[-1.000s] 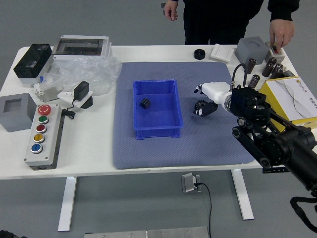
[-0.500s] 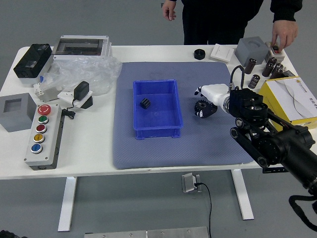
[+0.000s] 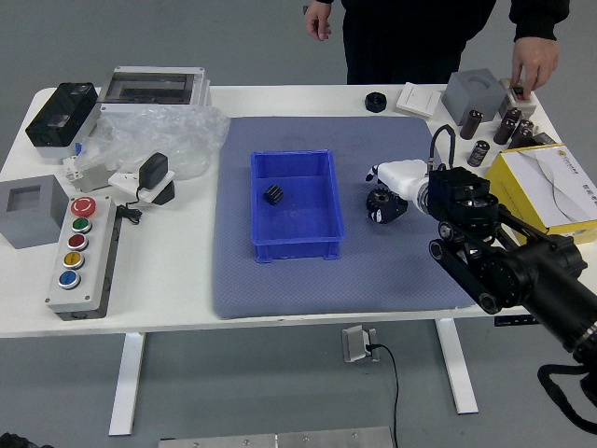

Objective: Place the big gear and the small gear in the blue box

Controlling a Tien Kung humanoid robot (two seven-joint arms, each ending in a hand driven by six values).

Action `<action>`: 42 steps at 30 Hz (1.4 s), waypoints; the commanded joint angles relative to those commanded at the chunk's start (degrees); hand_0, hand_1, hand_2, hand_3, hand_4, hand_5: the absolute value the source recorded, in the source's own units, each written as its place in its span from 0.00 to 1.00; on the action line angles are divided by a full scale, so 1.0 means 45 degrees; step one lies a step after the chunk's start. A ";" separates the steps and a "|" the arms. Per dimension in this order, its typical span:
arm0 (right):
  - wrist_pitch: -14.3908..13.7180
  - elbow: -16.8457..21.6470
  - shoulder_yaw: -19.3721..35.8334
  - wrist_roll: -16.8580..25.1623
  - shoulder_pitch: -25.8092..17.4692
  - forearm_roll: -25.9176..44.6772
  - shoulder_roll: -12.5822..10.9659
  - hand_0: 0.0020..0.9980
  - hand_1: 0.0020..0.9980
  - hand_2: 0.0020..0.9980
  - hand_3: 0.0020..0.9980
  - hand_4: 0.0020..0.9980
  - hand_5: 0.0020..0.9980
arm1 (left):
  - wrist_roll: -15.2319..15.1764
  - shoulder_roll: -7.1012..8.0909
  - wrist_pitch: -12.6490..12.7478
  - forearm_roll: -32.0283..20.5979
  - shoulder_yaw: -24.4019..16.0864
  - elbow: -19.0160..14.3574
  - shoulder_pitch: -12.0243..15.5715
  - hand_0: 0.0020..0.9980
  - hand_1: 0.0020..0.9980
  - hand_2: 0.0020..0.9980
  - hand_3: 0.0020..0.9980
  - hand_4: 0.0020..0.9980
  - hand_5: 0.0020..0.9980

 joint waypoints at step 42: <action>-0.0690 -0.0974 -0.0081 -0.0091 0.0107 -0.0419 0.0390 0.53 0.48 0.58 0.64 0.63 0.25 | -0.0003 -0.0042 -0.0018 -0.0046 0.0068 0.0000 0.0021 0.89 0.87 0.86 0.84 0.83 0.53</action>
